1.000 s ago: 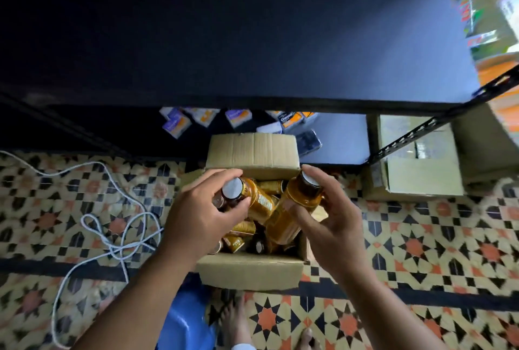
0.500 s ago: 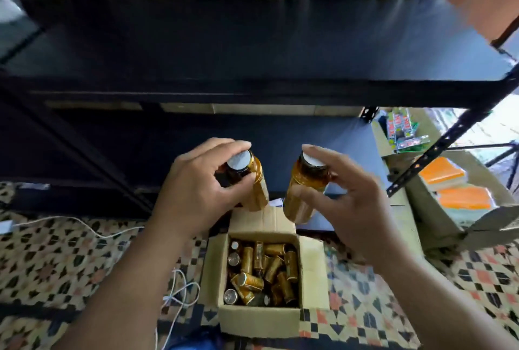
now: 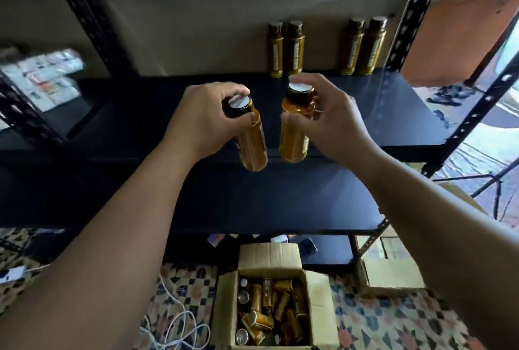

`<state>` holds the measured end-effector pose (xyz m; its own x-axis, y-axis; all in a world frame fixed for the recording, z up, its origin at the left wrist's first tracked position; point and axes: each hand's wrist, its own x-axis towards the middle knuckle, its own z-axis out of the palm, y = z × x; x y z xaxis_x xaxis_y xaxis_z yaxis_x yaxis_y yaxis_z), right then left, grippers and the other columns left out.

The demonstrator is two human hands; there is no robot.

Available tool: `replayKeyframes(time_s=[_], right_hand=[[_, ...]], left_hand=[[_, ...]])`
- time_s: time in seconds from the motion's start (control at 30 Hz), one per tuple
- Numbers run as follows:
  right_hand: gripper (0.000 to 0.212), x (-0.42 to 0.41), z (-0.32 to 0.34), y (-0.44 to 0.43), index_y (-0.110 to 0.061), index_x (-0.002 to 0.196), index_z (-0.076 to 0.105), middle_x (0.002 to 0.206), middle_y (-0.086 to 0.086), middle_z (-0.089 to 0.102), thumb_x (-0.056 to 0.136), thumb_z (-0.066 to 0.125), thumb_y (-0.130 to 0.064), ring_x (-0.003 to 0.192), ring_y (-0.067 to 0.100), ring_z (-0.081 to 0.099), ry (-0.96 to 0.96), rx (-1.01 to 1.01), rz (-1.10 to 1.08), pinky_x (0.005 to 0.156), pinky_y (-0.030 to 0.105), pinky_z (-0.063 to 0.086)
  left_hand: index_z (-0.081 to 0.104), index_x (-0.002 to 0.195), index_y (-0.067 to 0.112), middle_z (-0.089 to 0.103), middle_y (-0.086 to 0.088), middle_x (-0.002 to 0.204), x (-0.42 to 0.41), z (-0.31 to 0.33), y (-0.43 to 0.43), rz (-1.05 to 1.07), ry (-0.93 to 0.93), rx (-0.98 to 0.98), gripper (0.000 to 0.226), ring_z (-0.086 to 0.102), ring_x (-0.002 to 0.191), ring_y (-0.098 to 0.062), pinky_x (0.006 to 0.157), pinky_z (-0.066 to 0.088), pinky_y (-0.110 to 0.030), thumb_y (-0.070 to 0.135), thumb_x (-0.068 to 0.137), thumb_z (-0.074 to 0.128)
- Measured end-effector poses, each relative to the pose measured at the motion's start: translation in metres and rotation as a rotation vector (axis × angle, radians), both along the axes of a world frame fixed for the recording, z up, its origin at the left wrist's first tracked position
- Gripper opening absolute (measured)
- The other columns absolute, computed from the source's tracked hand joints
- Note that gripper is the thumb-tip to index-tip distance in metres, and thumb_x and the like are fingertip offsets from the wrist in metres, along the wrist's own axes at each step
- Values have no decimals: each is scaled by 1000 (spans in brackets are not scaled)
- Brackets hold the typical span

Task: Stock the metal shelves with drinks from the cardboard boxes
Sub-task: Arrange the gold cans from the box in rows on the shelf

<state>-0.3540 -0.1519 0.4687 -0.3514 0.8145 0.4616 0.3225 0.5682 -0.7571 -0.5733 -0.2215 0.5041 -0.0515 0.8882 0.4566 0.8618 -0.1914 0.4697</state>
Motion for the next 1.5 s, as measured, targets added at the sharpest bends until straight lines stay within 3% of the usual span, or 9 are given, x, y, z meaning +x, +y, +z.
replayKeyframes(time_s=[0.17,0.27,0.43,0.57,0.73,0.83,1.0,1.23,1.5], right_hand=[[55,-41,4,44,-35,136,58,98,-15,69,86,80,-25,86,-4,65,-32,-41,-43,78,9,48],[56,-59,0,64,-39,134,57,100,-11,73,85,80,-25,93,3,67,-42,-112,-76,87,24,55],[53,-72,-12,84,-42,128,58,100,-9,73,83,81,-25,95,6,68,-32,-172,-116,89,31,58],[54,-71,-12,92,-42,129,57,105,-10,72,83,82,-31,98,8,68,-77,-180,-96,88,30,57],[41,-64,-3,94,-41,135,60,97,-18,67,94,69,-43,87,-4,63,-125,-181,-103,70,5,42],[42,-60,4,98,-36,139,62,110,-15,68,98,65,-41,102,3,63,-178,-151,-76,87,17,46],[44,-55,5,105,-40,140,60,118,-9,71,96,66,-45,109,8,64,-220,-165,-27,93,25,49],[45,-53,4,107,-41,138,60,103,-12,67,94,67,-49,100,8,64,-208,-167,-27,84,23,47],[46,-54,-2,105,-43,140,58,109,-12,65,95,65,-51,101,9,62,-182,-162,-33,86,28,50]], left_hand=[[69,126,17,70,3,120,-31,2,50,-13,-17,-31,44,58,108,-2,81,34,1,30,85,78],[68,129,18,69,2,123,-49,-2,73,-34,-8,-79,44,59,111,-4,80,37,-5,30,87,76],[67,130,17,68,-1,127,-66,-8,99,-62,-9,-82,44,61,118,-13,93,43,-20,31,89,75],[66,132,17,67,0,128,-69,-19,107,-77,-35,-60,42,59,120,-11,91,37,-8,27,91,73],[67,131,15,64,1,126,-63,-29,102,-63,-126,-25,41,60,117,-7,94,34,1,20,91,73],[68,129,15,59,1,121,-57,-27,100,-27,-148,-25,40,59,112,-8,93,35,-1,18,90,75],[66,132,20,61,5,125,-51,-29,98,35,-177,-48,39,57,115,-4,89,33,4,20,94,71],[68,130,24,58,10,126,-53,-25,93,86,-175,-74,37,54,115,-1,88,31,5,18,94,70],[68,128,28,61,9,121,-52,-25,99,92,-240,-104,36,57,116,-6,82,33,2,21,93,73]])
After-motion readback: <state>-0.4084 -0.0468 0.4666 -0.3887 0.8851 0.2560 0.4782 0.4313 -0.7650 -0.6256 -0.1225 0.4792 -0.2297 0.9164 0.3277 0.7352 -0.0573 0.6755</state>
